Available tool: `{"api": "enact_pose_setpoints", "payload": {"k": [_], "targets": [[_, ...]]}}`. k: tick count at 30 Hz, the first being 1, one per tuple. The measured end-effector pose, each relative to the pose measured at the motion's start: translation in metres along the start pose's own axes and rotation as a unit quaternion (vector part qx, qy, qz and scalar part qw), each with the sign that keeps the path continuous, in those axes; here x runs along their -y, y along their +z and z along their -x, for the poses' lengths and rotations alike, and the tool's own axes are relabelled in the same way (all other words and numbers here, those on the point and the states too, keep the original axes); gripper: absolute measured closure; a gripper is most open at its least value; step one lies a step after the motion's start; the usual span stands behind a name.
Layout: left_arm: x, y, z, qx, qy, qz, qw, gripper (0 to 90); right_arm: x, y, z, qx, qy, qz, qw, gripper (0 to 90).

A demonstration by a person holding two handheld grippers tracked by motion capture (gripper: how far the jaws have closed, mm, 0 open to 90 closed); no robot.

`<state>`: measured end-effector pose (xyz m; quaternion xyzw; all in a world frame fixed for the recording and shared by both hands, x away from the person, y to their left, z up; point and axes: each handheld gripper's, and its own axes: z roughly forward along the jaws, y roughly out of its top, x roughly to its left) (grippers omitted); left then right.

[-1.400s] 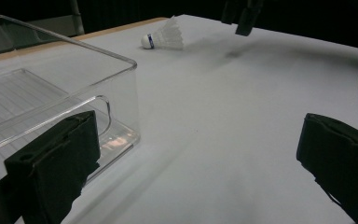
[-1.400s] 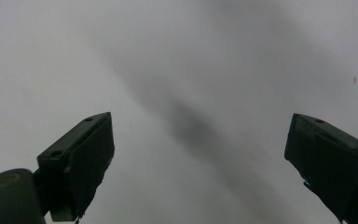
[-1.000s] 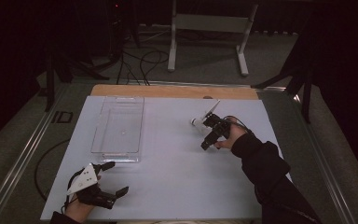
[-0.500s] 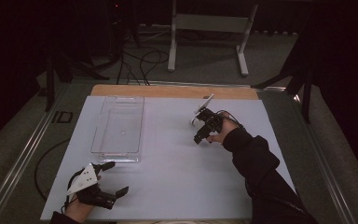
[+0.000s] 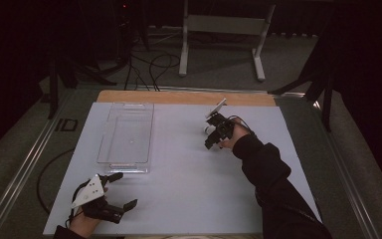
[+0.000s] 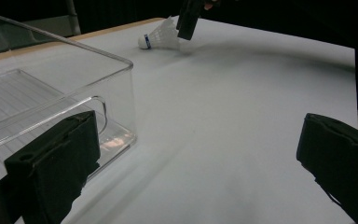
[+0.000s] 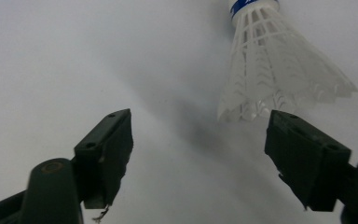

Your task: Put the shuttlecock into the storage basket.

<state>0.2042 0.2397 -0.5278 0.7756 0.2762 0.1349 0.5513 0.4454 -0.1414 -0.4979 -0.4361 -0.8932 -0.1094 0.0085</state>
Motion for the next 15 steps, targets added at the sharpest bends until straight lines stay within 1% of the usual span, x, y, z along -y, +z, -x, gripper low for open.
{"api": "enact_pose_setpoints", "payload": {"k": [2,4,5,6,7,8,10,13,15], "targets": [[0.000,0.000,0.000,0.000,0.000,0.000,1.0000,0.0,-0.001,0.002,0.001,0.000,0.001,0.001,1.0000,29.1],[0.000,0.000,0.000,0.001,0.000,0.000,1.0000,0.0,-0.002,0.007,0.002,-0.001,0.008,0.002,1.0000,34.6],[0.000,0.000,0.000,0.001,0.000,0.000,1.0000,0.0,-0.003,0.008,0.002,-0.003,0.010,0.002,0.9999,35.7],[0.000,0.000,0.000,0.001,0.000,0.000,1.0000,0.0,-0.003,0.010,0.003,-0.001,0.009,0.002,1.0000,35.9],[0.000,0.000,0.000,0.001,0.000,-0.001,1.0000,0.0,-0.003,0.011,0.003,0.002,0.010,0.000,1.0000,39.1],[0.000,0.000,0.000,0.001,0.000,-0.001,1.0000,0.0,-0.003,0.011,0.003,0.002,0.010,0.000,1.0000,39.1],[0.000,0.000,0.000,0.001,0.001,-0.001,1.0000,0.0,-0.006,0.015,0.003,0.010,0.012,-0.004,0.9999,42.5],[0.000,0.000,0.000,0.002,0.001,-0.001,1.0000,0.0,-0.007,0.017,0.004,0.011,0.008,-0.004,0.9999,45.0],[0.000,0.000,0.000,0.002,0.000,-0.001,1.0000,0.0,-0.008,0.019,0.005,0.017,0.010,-0.009,0.9998,47.9]]}}
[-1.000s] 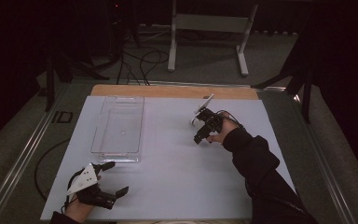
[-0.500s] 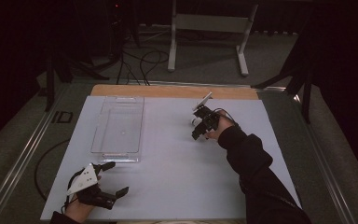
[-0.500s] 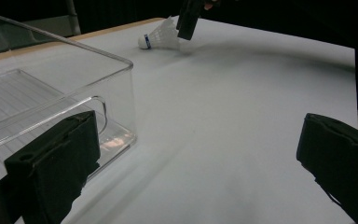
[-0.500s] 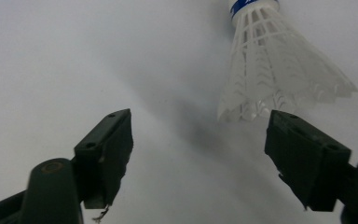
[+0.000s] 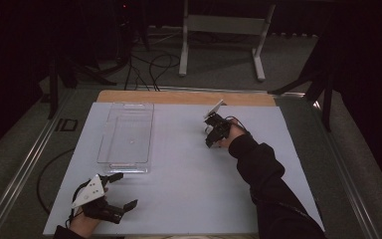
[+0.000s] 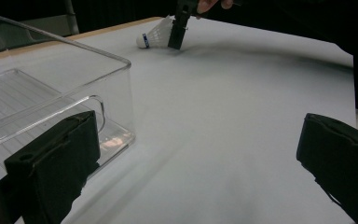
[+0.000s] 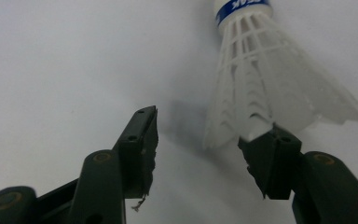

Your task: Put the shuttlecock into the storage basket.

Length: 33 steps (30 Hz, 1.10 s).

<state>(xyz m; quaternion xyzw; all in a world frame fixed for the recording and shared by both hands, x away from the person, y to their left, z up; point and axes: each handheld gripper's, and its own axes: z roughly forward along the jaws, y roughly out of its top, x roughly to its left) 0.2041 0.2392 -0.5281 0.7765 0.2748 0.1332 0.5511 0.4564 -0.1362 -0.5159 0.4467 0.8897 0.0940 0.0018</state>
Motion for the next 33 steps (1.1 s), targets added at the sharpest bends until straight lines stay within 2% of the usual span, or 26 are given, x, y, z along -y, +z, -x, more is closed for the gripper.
{"api": "enact_pose_setpoints", "payload": {"k": [3,4,8,11,15,16,18,21,24,33], "targets": [[0.000,0.000,0.000,0.000,0.000,0.000,1.0000,0.0,-0.002,0.002,-0.001,0.013,-0.003,-0.005,0.9999,52.8],[0.000,0.000,0.000,0.000,0.000,-0.001,1.0000,0.0,-0.003,0.003,0.000,0.015,-0.011,-0.005,0.9998,53.4],[0.000,0.000,0.000,0.001,0.000,-0.001,1.0000,0.0,-0.007,0.003,-0.001,0.031,-0.010,-0.007,0.9995,57.1],[0.000,0.000,0.000,0.001,0.000,-0.001,1.0000,0.0,-0.010,0.003,-0.001,0.030,-0.009,-0.009,0.9995,61.7],[0.000,0.000,0.000,0.002,0.000,-0.001,1.0000,0.0,-0.012,0.004,0.000,0.019,-0.013,-0.010,0.9997,74.8],[0.000,0.000,0.000,0.002,0.000,-0.001,1.0000,0.0,-0.012,0.004,-0.001,0.016,-0.011,-0.011,0.9997,75.4],[0.000,0.000,0.000,0.002,0.000,-0.001,1.0000,0.0,-0.013,0.005,0.000,0.017,-0.021,-0.011,0.9996,80.4],[0.000,0.000,0.000,0.003,-0.001,-0.001,1.0000,0.0,-0.013,0.004,0.000,0.018,-0.007,-0.011,0.9998,89.5],[0.000,0.000,0.000,0.003,-0.001,-0.001,1.0000,0.0,-0.013,0.004,0.002,0.015,-0.003,-0.016,0.9998,90.0],[0.000,0.000,-0.001,0.002,0.000,-0.001,1.0000,0.0,-0.011,-0.007,0.001,0.017,-0.019,-0.026,0.9993,90.0]]}}
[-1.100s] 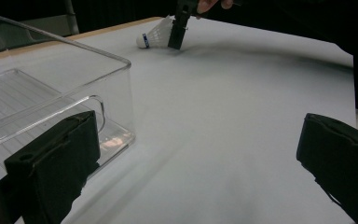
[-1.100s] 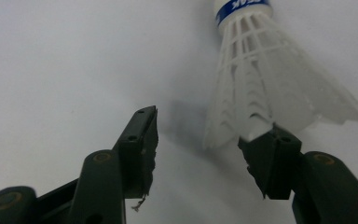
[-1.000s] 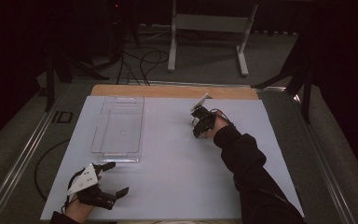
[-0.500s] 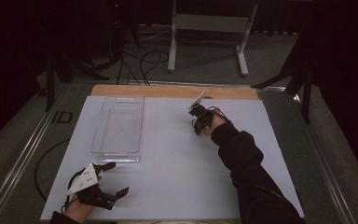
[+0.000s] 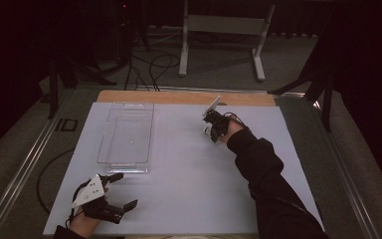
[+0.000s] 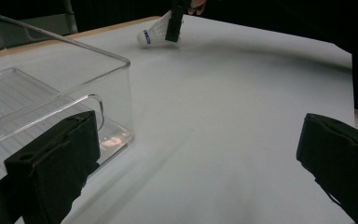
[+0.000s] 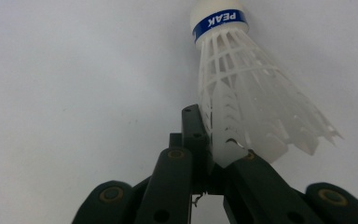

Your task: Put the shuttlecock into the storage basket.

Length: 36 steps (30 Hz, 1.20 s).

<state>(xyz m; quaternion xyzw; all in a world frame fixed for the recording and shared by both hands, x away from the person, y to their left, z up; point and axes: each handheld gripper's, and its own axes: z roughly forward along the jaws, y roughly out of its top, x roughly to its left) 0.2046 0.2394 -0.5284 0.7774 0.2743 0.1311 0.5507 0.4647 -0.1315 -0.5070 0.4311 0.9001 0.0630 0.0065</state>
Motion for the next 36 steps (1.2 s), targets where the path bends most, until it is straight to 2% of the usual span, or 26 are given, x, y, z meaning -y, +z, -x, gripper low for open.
{"api": "enact_pose_setpoints", "payload": {"k": [3,5,8,9,10,11,16,17,18,21,22,23,24,25,26,29,32,33,34,36], "targets": [[0.000,0.000,0.000,0.000,0.000,-0.001,1.0000,0.0,0.002,-0.006,0.000,0.000,-0.013,0.003,0.9999,90.0],[0.000,0.000,0.000,0.000,0.000,-0.001,1.0000,0.0,0.003,-0.011,-0.001,-0.001,-0.012,0.002,0.9999,90.0],[0.000,0.000,0.000,0.000,0.000,-0.001,1.0000,0.0,0.007,-0.016,-0.001,-0.006,-0.033,0.001,0.9994,90.0],[0.000,0.000,0.000,0.000,0.000,-0.001,1.0000,0.0,0.009,-0.018,-0.002,-0.006,-0.044,0.001,0.9990,90.0],[0.000,0.000,0.000,0.000,0.000,-0.001,1.0000,0.0,0.011,-0.019,0.000,-0.008,-0.067,0.004,0.9977,90.0],[0.000,0.000,0.000,-0.001,0.000,-0.001,1.0000,0.0,0.013,-0.020,0.000,-0.007,-0.076,0.005,0.9970,90.0],[0.000,0.000,0.000,-0.001,0.000,-0.002,1.0000,0.0,0.024,-0.025,-0.001,-0.011,-0.093,0.006,0.9956,90.0],[0.000,0.000,0.000,-0.001,0.000,-0.002,1.0000,0.0,0.028,-0.026,0.000,-0.016,-0.095,0.005,0.9953,90.0],[0.000,0.000,0.000,-0.001,0.000,-0.002,1.0000,0.0,0.034,-0.027,0.000,-0.033,-0.105,-0.003,0.9940,90.0],[0.000,0.000,0.000,-0.002,-0.001,-0.002,1.0000,0.0,0.039,-0.028,0.001,-0.047,-0.111,-0.006,0.9926,90.0],[0.000,0.001,0.000,-0.003,-0.001,-0.002,1.0000,0.0,0.045,-0.028,0.001,-0.054,-0.131,-0.009,0.9899,90.0],[0.000,0.001,0.000,-0.003,-0.001,-0.002,1.0000,0.0,0.045,-0.028,0.001,-0.054,-0.131,-0.009,0.9899,90.0],[0.000,0.001,0.000,-0.002,-0.001,-0.004,1.0000,0.0,0.050,-0.027,-0.001,-0.063,-0.150,-0.013,0.9866,90.0],[0.000,0.001,0.000,-0.002,-0.001,-0.004,1.0000,0.0,0.050,-0.027,-0.001,-0.063,-0.150,-0.013,0.9866,90.0],[0.000,0.001,0.000,-0.002,-0.001,-0.005,1.0000,0.0,0.056,-0.027,-0.003,-0.073,-0.171,-0.015,0.9824,90.0],[0.000,0.001,0.000,-0.002,-0.001,-0.005,1.0000,0.0,0.060,-0.027,-0.005,-0.074,-0.179,-0.014,0.9810,90.0],[0.000,0.002,0.000,-0.003,0.000,-0.008,1.0000,0.0,0.068,-0.028,-0.010,-0.089,-0.206,-0.020,0.9744,90.0],[0.000,0.002,0.000,-0.003,0.000,-0.008,1.0000,0.0,0.068,-0.028,-0.010,-0.089,-0.206,-0.020,0.9744,90.0],[0.000,0.002,0.000,-0.002,-0.002,-0.010,0.9999,0.0,0.073,-0.029,-0.012,-0.095,-0.211,-0.022,0.9725,90.0],[0.000,0.002,0.001,-0.002,-0.001,-0.011,0.9999,0.0,0.075,-0.030,-0.014,-0.096,-0.215,-0.020,0.9717,90.0]]}}
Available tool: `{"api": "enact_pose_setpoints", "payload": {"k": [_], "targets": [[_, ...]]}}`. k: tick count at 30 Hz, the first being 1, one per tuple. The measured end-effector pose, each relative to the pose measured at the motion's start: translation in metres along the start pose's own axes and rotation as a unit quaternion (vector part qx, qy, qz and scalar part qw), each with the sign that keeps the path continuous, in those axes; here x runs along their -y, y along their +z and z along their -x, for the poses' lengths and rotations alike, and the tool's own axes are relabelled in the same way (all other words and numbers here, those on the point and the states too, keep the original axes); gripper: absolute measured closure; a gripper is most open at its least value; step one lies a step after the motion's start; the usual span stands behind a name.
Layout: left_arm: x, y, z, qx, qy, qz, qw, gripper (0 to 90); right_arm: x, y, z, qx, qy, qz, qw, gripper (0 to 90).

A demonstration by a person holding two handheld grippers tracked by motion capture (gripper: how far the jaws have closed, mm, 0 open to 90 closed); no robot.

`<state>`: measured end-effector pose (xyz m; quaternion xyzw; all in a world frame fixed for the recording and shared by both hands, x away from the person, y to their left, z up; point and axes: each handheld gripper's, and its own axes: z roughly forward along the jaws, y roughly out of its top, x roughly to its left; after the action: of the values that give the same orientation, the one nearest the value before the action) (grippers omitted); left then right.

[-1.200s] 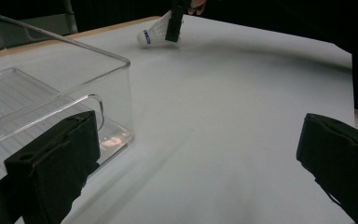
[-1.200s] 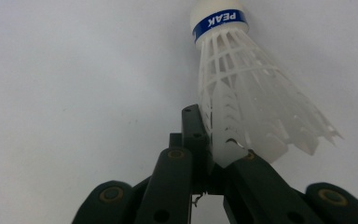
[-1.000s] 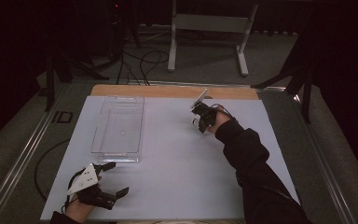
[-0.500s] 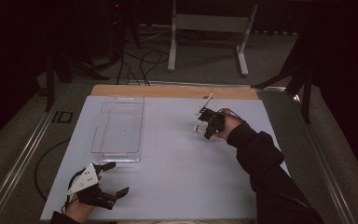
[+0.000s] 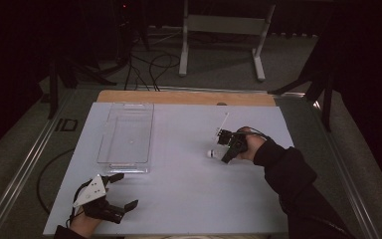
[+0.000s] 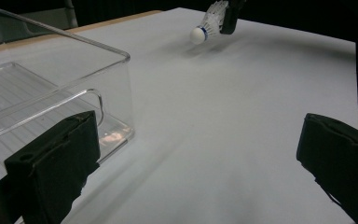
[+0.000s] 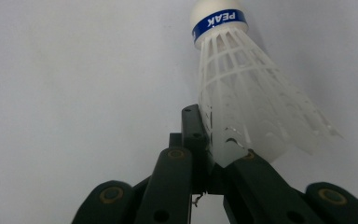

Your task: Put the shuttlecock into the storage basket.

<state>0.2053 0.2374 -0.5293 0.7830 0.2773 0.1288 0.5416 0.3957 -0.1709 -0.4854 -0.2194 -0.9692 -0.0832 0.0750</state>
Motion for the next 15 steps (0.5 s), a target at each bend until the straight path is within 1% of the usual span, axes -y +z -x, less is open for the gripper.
{"api": "enact_pose_setpoints", "payload": {"k": [1,2,3,4,7,8,9,10,11,12,13,14,15], "targets": [[0.000,0.000,0.000,0.000,0.000,0.000,1.0000,0.0,0.000,0.000,0.000,0.000,0.000,0.000,1.0000,90.0],[0.000,0.000,0.000,0.000,0.001,-0.001,1.0000,0.0,0.002,-0.001,-0.004,-0.002,-0.003,0.003,1.0000,90.0],[0.000,0.000,0.000,0.000,0.001,-0.001,1.0000,0.0,0.002,-0.001,-0.004,-0.002,-0.003,0.003,1.0000,90.0],[0.000,0.000,0.000,0.001,0.000,-0.001,1.0000,0.0,0.004,-0.001,-0.008,-0.008,-0.010,0.004,0.9999,90.0],[0.000,0.000,0.000,0.001,0.000,-0.002,1.0000,0.0,0.006,-0.001,-0.012,-0.013,-0.014,0.009,0.9998,90.0],[-0.001,0.001,0.001,0.001,0.000,-0.005,1.0000,0.0,0.008,-0.001,-0.016,-0.014,-0.021,0.017,0.9995,90.0],[-0.001,0.001,0.001,0.001,0.000,-0.005,1.0000,0.0,0.008,-0.001,-0.016,-0.014,-0.021,0.017,0.9995,90.0],[-0.001,0.001,0.001,0.002,-0.001,-0.006,1.0000,0.0,0.011,-0.002,-0.020,-0.017,-0.029,0.023,0.9992,90.0],[-0.001,0.001,0.001,0.004,-0.001,-0.006,1.0000,0.0,0.011,-0.002,-0.020,-0.017,-0.029,0.023,0.9992,90.0],[-0.002,0.002,0.002,0.006,0.000,-0.012,0.9999,0.0,0.013,-0.003,-0.025,-0.025,-0.038,0.023,0.9987,90.0],[-0.002,0.002,0.002,0.006,0.000,-0.012,0.9999,0.0,0.013,-0.003,-0.025,-0.025,-0.038,0.023,0.9987,90.0],[-0.003,0.002,0.003,0.008,0.001,-0.015,0.9999,0.0,0.013,-0.003,-0.027,-0.024,-0.044,0.025,0.9984,90.0],[-0.004,0.002,0.003,0.010,0.003,-0.018,0.9998,0.0,0.015,-0.004,-0.030,-0.031,-0.047,0.025,0.9981,90.0]]}}
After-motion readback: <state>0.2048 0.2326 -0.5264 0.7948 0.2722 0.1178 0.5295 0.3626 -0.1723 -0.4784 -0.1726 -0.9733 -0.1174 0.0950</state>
